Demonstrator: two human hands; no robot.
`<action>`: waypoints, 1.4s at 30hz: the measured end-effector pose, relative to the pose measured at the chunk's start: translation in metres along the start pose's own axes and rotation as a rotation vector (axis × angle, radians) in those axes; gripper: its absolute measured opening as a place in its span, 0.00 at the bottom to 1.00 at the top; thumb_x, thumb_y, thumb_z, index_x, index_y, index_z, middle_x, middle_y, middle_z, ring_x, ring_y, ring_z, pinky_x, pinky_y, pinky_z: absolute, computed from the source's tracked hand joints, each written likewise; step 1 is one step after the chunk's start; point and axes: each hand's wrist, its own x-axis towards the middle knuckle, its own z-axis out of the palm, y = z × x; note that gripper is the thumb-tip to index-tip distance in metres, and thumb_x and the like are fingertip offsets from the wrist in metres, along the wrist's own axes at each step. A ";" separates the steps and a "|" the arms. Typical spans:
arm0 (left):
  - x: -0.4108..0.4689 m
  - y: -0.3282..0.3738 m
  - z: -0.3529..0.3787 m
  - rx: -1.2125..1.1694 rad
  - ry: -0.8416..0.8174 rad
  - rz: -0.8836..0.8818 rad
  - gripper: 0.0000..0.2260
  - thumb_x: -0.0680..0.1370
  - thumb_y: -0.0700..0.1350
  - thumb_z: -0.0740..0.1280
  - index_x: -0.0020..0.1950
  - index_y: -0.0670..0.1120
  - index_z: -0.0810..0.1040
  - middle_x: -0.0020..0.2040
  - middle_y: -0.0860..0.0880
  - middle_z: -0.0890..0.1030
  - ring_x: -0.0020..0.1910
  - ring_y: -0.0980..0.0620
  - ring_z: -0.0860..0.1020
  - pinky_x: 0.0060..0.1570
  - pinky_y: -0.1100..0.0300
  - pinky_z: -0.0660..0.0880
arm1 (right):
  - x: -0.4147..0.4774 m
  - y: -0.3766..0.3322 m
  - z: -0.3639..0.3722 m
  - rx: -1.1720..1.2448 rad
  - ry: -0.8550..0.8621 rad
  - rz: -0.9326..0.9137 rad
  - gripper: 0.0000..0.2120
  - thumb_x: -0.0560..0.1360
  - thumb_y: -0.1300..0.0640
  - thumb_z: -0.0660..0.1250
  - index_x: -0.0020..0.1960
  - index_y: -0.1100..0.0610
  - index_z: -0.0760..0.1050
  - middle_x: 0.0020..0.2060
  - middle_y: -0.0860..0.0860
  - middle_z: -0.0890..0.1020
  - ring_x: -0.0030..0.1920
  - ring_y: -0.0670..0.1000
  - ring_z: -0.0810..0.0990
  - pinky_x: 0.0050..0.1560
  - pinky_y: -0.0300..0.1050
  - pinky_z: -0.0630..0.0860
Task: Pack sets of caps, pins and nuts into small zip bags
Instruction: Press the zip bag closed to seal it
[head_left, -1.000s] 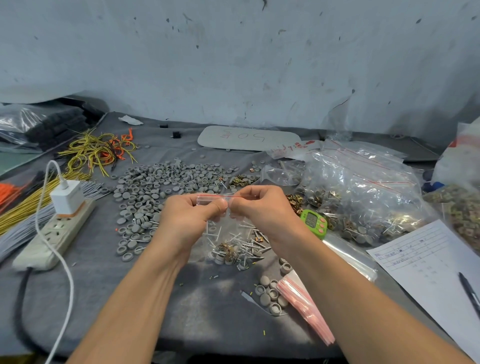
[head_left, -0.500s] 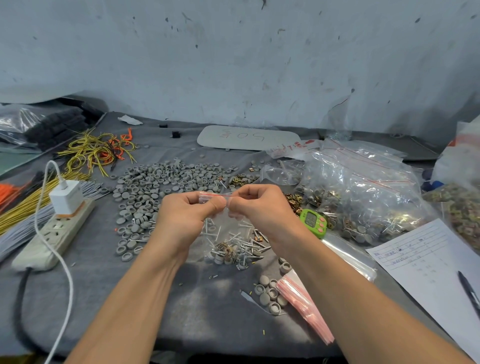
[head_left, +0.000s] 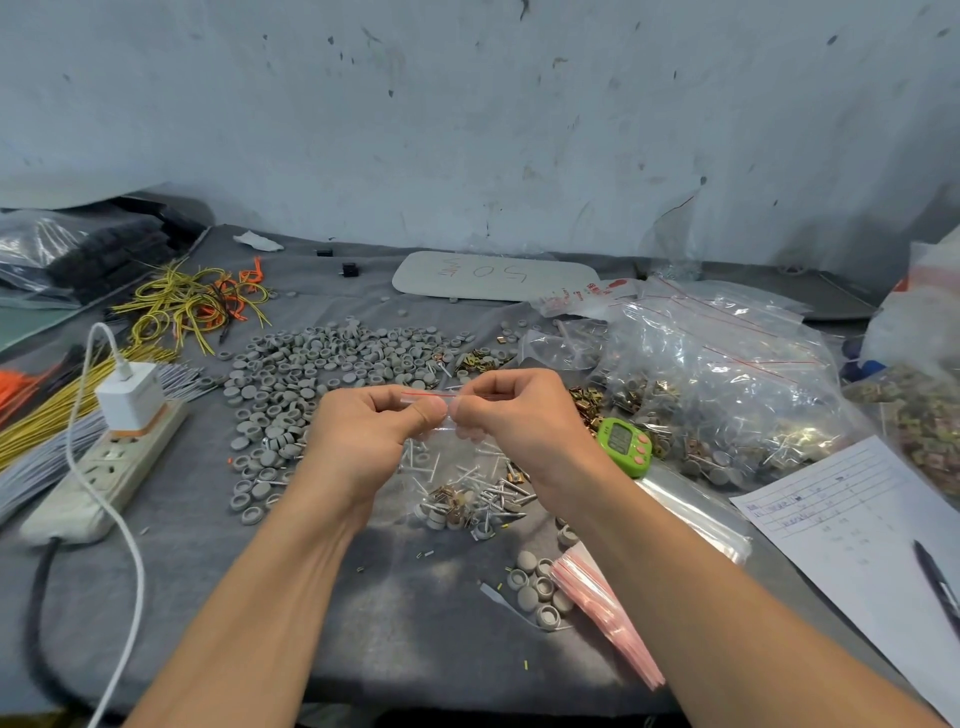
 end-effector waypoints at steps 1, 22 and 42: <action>0.000 0.000 0.001 0.003 -0.005 0.004 0.06 0.73 0.36 0.77 0.39 0.46 0.87 0.37 0.47 0.87 0.35 0.56 0.81 0.39 0.66 0.79 | 0.001 0.000 0.001 -0.003 0.004 0.004 0.07 0.72 0.66 0.77 0.38 0.58 0.85 0.31 0.53 0.84 0.32 0.48 0.81 0.42 0.44 0.80; 0.002 0.002 -0.009 -0.011 0.145 -0.084 0.04 0.73 0.41 0.78 0.39 0.46 0.85 0.33 0.50 0.85 0.29 0.60 0.78 0.22 0.71 0.68 | 0.007 0.002 -0.013 0.053 0.022 0.120 0.08 0.74 0.67 0.74 0.37 0.59 0.83 0.32 0.55 0.85 0.28 0.46 0.76 0.31 0.34 0.73; -0.003 0.002 -0.003 0.032 -0.053 -0.017 0.03 0.73 0.36 0.77 0.45 0.42 0.87 0.39 0.47 0.87 0.36 0.58 0.82 0.38 0.69 0.77 | 0.005 0.004 -0.005 0.008 -0.084 0.032 0.13 0.73 0.64 0.75 0.35 0.48 0.86 0.34 0.54 0.86 0.38 0.51 0.83 0.55 0.54 0.81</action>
